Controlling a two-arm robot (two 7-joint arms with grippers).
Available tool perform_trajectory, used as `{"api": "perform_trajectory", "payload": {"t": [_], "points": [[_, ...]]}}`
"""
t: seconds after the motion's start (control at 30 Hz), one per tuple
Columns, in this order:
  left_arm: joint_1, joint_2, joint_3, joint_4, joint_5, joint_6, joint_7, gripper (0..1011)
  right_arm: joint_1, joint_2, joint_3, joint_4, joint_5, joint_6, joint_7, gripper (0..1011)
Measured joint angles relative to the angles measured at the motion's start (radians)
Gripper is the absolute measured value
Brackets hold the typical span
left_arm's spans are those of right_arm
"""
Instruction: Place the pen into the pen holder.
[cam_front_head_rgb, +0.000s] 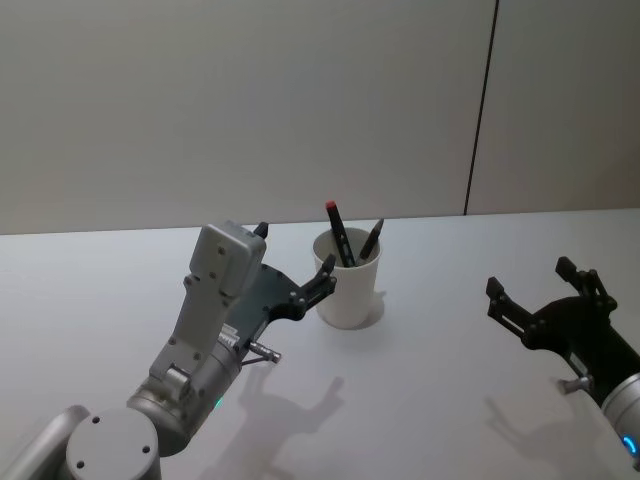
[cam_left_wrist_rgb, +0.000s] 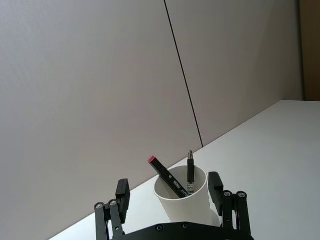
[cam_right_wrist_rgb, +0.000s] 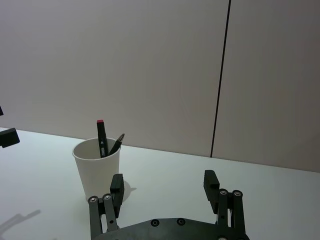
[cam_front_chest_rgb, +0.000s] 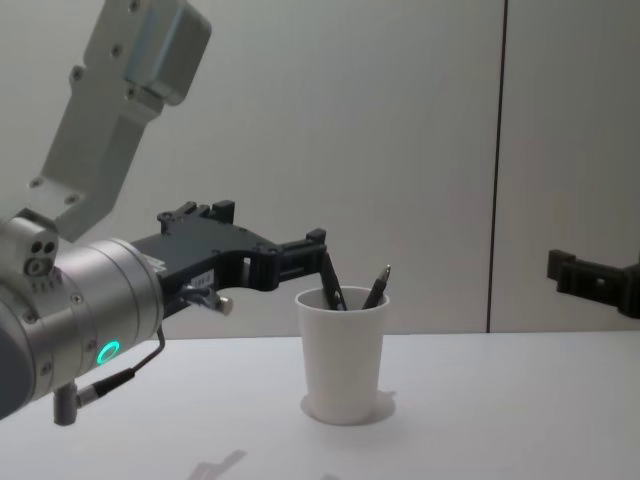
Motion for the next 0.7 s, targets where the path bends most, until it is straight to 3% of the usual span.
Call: {"api": "perform_trajectory", "payload": {"t": [0.7], "points": [[0.000,0.000,0.000,0.000,0.000,0.000,0.000,1003,0.000,0.000,0.000,0.000,0.000,0.000,0.000,1001]]}}
